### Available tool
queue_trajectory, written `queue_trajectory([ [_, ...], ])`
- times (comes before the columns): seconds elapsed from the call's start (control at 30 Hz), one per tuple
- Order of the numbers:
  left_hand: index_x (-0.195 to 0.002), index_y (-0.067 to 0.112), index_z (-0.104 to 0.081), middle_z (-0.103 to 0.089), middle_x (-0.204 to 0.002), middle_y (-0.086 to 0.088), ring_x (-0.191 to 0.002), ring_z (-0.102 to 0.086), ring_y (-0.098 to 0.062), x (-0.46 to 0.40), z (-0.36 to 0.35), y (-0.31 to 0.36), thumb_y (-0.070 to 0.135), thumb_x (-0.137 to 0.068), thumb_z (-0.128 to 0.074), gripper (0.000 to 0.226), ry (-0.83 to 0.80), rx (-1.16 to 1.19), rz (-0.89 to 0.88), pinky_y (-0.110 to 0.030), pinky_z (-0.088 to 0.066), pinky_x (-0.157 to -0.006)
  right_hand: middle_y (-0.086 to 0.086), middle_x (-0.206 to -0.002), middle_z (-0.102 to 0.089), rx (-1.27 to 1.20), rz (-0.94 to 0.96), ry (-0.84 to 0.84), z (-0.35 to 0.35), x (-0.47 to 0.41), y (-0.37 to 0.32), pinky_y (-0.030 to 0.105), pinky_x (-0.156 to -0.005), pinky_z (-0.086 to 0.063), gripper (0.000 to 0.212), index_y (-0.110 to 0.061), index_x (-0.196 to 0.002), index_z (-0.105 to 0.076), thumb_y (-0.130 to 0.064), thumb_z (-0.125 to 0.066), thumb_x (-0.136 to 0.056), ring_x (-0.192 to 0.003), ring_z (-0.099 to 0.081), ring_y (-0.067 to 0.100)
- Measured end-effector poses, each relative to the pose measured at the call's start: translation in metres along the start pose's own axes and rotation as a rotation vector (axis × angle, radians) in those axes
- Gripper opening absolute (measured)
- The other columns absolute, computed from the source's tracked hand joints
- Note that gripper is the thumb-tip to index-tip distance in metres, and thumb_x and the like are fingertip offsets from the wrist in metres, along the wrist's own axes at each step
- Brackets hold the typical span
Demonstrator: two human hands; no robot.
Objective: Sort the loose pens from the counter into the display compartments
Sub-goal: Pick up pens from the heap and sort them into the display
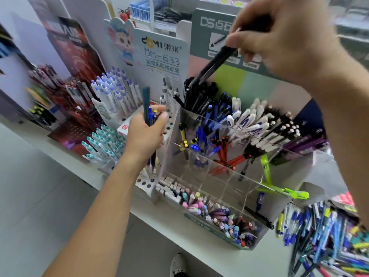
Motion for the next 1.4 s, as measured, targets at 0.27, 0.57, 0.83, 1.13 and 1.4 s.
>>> queue_trajectory([
  [0.27, -0.089, 0.023, -0.067, -0.066, -0.064, 0.002, -0.046, -0.046, -0.009, -0.038, -0.030, 0.002, 0.023, -0.093, -0.065, 0.005, 0.030, -0.099, -0.088, -0.035, -0.039, -0.065, -0.001, -0.069, -0.068, 0.236, 0.016, -0.271, -0.054, -0.048, 0.008, 0.013, -0.056, -0.049, 0.013, -0.013, -0.089, -0.075, -0.025, -0.079, -0.087, -0.060, -0.066, 0.008],
  [0.57, -0.118, 0.010, -0.069, -0.057, -0.065, 0.013, -0.044, -0.045, -0.001, -0.054, -0.040, 0.019, 0.013, -0.096, -0.066, 0.023, -0.103, -0.066, -0.125, -0.023, -0.036, -0.049, 0.017, -0.124, -0.051, 0.419, -0.017, -0.498, -0.132, -0.021, 0.025, 0.039, -0.096, -0.037, 0.030, -0.008, -0.120, -0.048, -0.033, -0.047, -0.105, -0.118, -0.048, 0.034],
  [0.83, -0.123, 0.010, -0.064, -0.048, -0.068, 0.002, -0.042, -0.031, -0.009, -0.046, -0.034, 0.010, 0.001, -0.099, -0.060, 0.027, -0.167, 0.066, 0.024, -0.020, -0.025, -0.043, 0.008, -0.106, -0.069, 0.312, -0.159, -0.267, -0.084, 0.004, 0.040, 0.042, -0.093, -0.052, 0.027, -0.012, -0.112, -0.071, -0.029, -0.072, -0.092, -0.101, -0.062, 0.029],
  [1.13, -0.135, 0.040, -0.049, -0.047, -0.068, 0.006, -0.048, -0.033, -0.010, -0.043, -0.032, 0.018, 0.009, -0.099, -0.063, 0.049, -0.189, 0.143, -0.006, -0.022, -0.030, -0.042, 0.002, -0.119, -0.069, 0.179, -0.115, -0.219, -0.102, -0.012, 0.026, 0.037, -0.100, -0.050, 0.043, -0.019, -0.128, -0.065, -0.017, -0.077, -0.087, -0.106, -0.063, 0.019],
  [1.4, -0.119, 0.011, -0.061, -0.051, -0.084, -0.007, -0.048, -0.036, -0.006, -0.027, -0.021, 0.016, 0.016, -0.099, -0.062, 0.021, -0.184, 0.210, 0.068, -0.017, -0.032, -0.040, -0.004, -0.165, -0.027, 0.383, 0.113, -0.440, -0.119, 0.008, 0.021, 0.034, -0.121, -0.023, 0.056, -0.024, -0.158, -0.031, -0.024, -0.049, -0.106, -0.150, -0.029, 0.023],
])
Point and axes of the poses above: each hand's wrist, its own x-axis away from the middle knuckle, its own z-axis out of the back of the hand, y = z × x, the point moved 5 cm from there along -x, towards the middle knuckle
